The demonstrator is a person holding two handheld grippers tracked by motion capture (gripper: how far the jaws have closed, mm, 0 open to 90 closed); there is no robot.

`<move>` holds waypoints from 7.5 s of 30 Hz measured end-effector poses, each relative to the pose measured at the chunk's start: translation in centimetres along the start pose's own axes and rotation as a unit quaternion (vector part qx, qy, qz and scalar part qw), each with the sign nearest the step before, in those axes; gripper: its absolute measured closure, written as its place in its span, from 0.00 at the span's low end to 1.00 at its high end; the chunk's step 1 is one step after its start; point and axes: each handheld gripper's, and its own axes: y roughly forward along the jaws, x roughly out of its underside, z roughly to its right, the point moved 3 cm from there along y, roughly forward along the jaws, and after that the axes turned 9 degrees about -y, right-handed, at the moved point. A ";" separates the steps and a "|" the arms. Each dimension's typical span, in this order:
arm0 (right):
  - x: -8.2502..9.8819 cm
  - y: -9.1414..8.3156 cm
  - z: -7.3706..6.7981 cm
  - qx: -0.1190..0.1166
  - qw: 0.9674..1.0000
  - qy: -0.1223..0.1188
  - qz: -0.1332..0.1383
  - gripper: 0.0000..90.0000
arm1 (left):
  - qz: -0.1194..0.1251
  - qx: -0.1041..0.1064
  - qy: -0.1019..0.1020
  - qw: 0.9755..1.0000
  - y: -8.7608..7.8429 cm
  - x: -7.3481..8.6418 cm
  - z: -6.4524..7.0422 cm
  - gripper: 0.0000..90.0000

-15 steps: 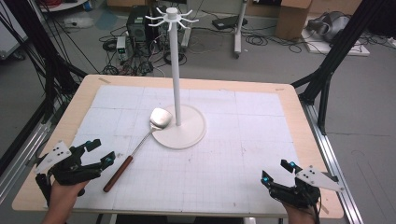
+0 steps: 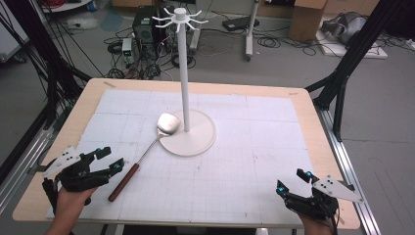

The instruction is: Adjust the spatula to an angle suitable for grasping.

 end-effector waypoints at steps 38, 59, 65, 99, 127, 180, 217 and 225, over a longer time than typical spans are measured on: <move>-0.2 -0.6 -1.4 0.013 1.000 -0.016 -0.011 0.21 | -0.234 -0.046 0.001 0.971 10.9 -1.0 -1.0 0.43; -0.3 -0.3 -1.6 0.010 1.000 -0.023 -0.015 0.21 | -0.294 -0.092 -0.004 0.951 13.4 0.8 -1.5 0.89; -0.3 -0.5 -1.6 0.010 1.000 -0.022 -0.013 0.21 | -0.301 -0.090 -0.025 0.949 13.3 0.7 -1.7 0.93; -0.4 -0.6 -1.6 0.013 1.000 -0.022 -0.013 0.21 | -0.308 -0.032 0.054 0.949 11.3 0.3 -1.3 0.93; -0.6 -0.1 -1.8 0.007 1.000 -0.024 -0.015 0.21 | -0.304 0.126 0.146 0.933 12.4 2.2 6.5 0.93; -0.5 -0.5 -1.9 0.012 1.000 -0.022 -0.016 0.21 | -0.266 0.125 0.096 0.951 5.5 4.7 7.7 0.90; -0.4 -0.5 -1.9 0.011 1.000 -0.018 -0.017 0.21 | -0.250 -0.126 0.019 0.960 7.5 4.0 1.9 0.89; -0.4 -0.3 -1.9 0.010 1.000 -0.019 -0.017 0.21 | -0.210 -0.139 -0.023 0.968 8.2 1.7 0.0 0.90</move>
